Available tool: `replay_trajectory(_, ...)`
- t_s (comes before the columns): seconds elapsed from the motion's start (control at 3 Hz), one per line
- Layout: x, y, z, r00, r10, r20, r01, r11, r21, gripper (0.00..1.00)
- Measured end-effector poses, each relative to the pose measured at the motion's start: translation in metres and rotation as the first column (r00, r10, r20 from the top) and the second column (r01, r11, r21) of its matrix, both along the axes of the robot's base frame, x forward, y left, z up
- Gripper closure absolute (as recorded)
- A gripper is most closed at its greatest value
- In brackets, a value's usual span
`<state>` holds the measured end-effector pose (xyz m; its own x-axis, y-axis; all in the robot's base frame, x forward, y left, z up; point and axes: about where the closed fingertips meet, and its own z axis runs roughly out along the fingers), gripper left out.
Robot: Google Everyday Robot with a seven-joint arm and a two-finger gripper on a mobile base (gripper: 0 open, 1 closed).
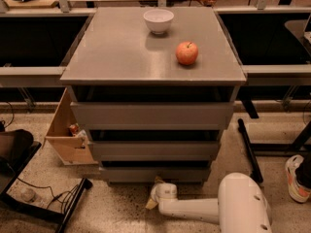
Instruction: Close bottom drawer
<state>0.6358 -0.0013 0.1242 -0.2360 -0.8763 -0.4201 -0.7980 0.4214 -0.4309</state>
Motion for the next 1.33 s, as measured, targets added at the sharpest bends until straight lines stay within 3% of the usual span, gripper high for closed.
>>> replay_trajectory(0.33,-0.006,0.001,0.005,1.0,0.003,0.002,-0.003,1.0,-0.005,0.26)
replay_trajectory(0.67,-0.017,0.002,0.015,1.0,0.006,-0.004,-0.006,0.999,-0.051,0.5)
replay_trajectory(1.0,-0.017,-0.002,0.075,0.9972,-0.033,0.067,0.038,0.996,-0.081,0.73)
replay_trajectory(1.33,-0.023,-0.004,0.169,0.9825,-0.073,0.171,0.093,0.99,-0.109,0.97)
